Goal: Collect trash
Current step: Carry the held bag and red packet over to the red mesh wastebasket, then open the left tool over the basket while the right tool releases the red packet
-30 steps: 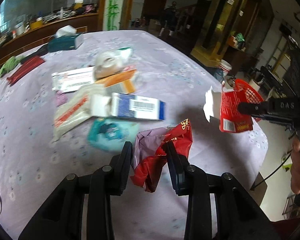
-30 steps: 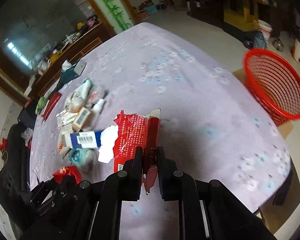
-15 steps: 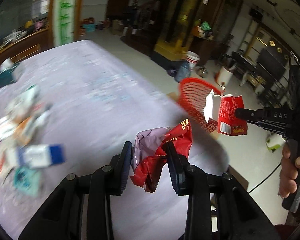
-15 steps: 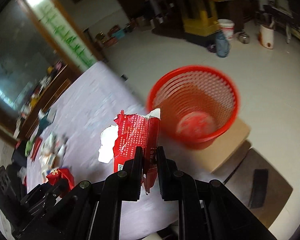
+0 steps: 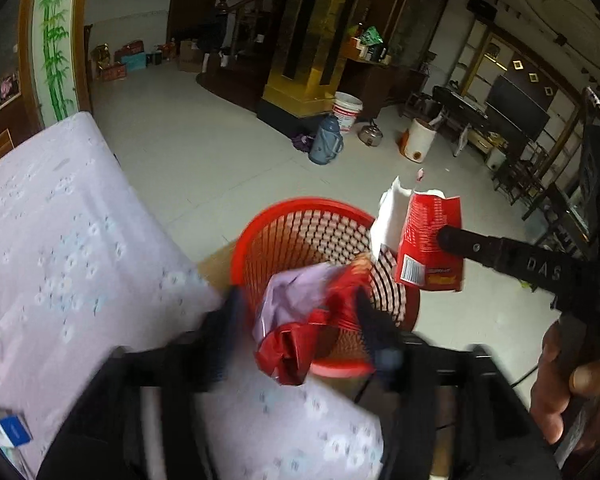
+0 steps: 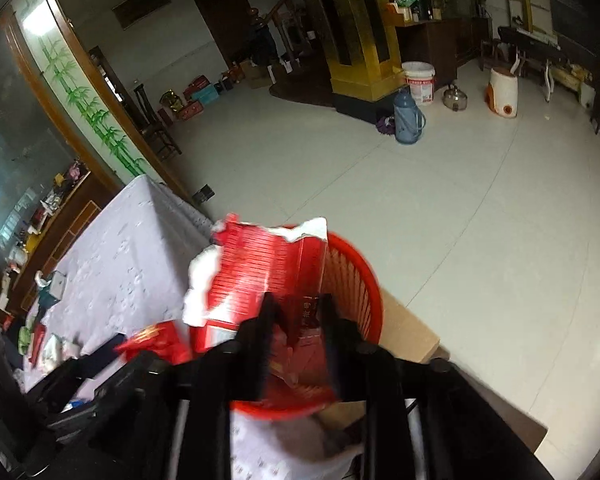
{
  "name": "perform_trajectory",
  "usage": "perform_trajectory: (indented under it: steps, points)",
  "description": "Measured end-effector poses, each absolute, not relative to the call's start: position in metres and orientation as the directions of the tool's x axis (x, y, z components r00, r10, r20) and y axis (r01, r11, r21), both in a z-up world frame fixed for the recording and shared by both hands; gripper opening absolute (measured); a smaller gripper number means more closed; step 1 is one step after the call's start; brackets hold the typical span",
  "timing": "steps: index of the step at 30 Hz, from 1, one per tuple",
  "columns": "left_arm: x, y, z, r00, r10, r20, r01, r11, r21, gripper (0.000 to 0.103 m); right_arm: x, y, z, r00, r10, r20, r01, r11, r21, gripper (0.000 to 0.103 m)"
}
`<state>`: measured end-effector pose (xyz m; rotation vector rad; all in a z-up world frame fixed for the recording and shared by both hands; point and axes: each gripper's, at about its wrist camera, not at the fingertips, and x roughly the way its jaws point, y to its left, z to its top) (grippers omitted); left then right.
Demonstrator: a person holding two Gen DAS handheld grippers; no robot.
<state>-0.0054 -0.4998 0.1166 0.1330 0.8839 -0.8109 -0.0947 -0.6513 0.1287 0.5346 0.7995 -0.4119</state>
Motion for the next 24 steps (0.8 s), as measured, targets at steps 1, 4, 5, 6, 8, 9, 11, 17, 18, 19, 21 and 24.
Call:
perform_trajectory:
  steps: [1, 4, 5, 6, 8, 9, 11, 17, 18, 19, 21, 24]
  points:
    - [-0.004, -0.503, 0.118, 0.386, -0.572, -0.724, 0.674, 0.711, -0.203, 0.073, -0.092, -0.655, 0.129, 0.631, -0.147, -0.761, 0.536, 0.792, 0.291, 0.038]
    - [-0.003, -0.505, 0.118, 0.382, -0.565, -0.731, 0.666, 0.717, -0.207, 0.073, -0.095, -0.662, 0.132, 0.644, -0.137, -0.753, 0.532, 0.787, 0.312, 0.038]
    - [-0.004, -0.502, 0.119, 0.383, -0.564, -0.732, 0.660, 0.721, -0.210, 0.073, -0.096, -0.662, 0.132, 0.644, -0.134, -0.753, 0.528, 0.790, 0.311, 0.038]
    - [-0.005, -0.498, 0.120, 0.390, -0.561, -0.730, 0.654, 0.727, -0.210, 0.073, -0.098, -0.662, 0.133, 0.645, -0.128, -0.753, 0.524, 0.792, 0.314, 0.038]
    - [-0.010, -0.483, 0.122, 0.403, -0.554, -0.728, 0.639, 0.740, -0.209, 0.073, -0.101, -0.660, 0.133, 0.644, -0.112, -0.757, 0.515, 0.795, 0.321, 0.038]
    - [-0.013, -0.475, 0.124, 0.412, -0.548, -0.728, 0.632, 0.748, -0.206, 0.073, -0.101, -0.658, 0.132, 0.643, -0.101, -0.759, 0.510, 0.797, 0.325, 0.038]
    - [-0.018, -0.458, 0.126, 0.433, -0.538, -0.723, 0.615, 0.763, -0.199, 0.073, -0.102, -0.647, 0.132, 0.649, -0.068, -0.758, 0.487, 0.803, 0.345, 0.038]
    - [-0.035, -0.402, 0.133, 0.483, -0.499, -0.719, 0.557, 0.809, -0.188, 0.073, -0.099, -0.591, 0.126, 0.637, 0.046, -0.769, 0.384, 0.847, 0.369, 0.039]
    - [-0.039, -0.391, 0.133, 0.490, -0.492, -0.720, 0.546, 0.817, -0.186, 0.073, -0.097, -0.579, 0.125, 0.631, 0.063, -0.774, 0.364, 0.857, 0.366, 0.039]
    - [-0.042, -0.383, 0.134, 0.497, -0.486, -0.719, 0.536, 0.823, -0.185, 0.073, -0.095, -0.567, 0.123, 0.622, 0.084, -0.778, 0.343, 0.865, 0.367, 0.039]
    - [-0.046, -0.362, 0.135, 0.509, -0.474, -0.719, 0.511, 0.838, -0.190, 0.073, -0.093, -0.550, 0.119, 0.612, 0.111, -0.783, 0.312, 0.875, 0.369, 0.039]
    - [-0.052, -0.330, 0.134, 0.524, -0.453, -0.721, 0.471, 0.860, -0.198, 0.073, -0.086, -0.517, 0.117, 0.595, 0.154, -0.788, 0.253, 0.896, 0.366, 0.039]
